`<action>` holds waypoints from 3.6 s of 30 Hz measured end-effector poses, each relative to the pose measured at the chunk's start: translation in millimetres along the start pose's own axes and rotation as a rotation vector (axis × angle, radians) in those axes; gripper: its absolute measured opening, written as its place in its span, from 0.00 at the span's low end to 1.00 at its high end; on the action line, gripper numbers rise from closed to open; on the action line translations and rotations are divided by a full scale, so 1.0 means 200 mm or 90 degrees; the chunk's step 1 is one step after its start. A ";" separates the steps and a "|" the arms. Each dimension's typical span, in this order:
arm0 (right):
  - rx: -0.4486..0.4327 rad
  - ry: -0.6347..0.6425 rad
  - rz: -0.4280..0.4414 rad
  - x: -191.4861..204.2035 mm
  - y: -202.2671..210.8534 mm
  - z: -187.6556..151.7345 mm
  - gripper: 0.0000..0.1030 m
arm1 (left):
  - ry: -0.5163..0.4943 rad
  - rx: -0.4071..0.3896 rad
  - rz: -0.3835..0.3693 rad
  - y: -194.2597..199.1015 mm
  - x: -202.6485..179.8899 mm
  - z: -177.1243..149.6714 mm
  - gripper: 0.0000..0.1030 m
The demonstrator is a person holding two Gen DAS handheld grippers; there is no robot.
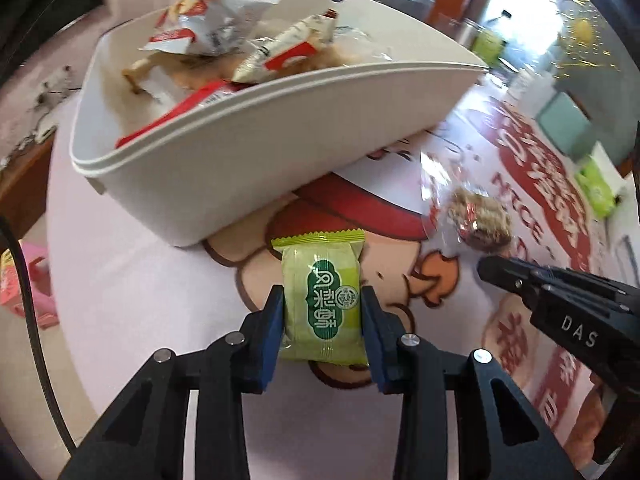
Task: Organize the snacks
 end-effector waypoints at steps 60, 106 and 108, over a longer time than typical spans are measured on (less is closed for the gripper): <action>-0.286 -0.220 -0.257 0.94 0.45 0.77 0.06 | -0.490 -0.125 -0.345 0.19 0.07 1.73 0.40; -0.248 -0.328 -0.370 0.79 0.76 0.32 0.42 | -0.522 -0.045 -0.415 0.56 -0.09 1.06 0.96; -0.261 -0.336 -0.377 0.75 0.87 0.28 0.42 | -0.510 -0.046 -0.406 0.61 -0.13 1.02 0.96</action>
Point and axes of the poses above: each gripper's, at about its wrist camera, not at the fingertips, and y roughly against the way its jaws point, x to its left, z to its top, the point moved 5 cm from there along -y, roughly the way its jaws point, and after that the axes turned 13 degrees about -x, right-handed, at the moved point
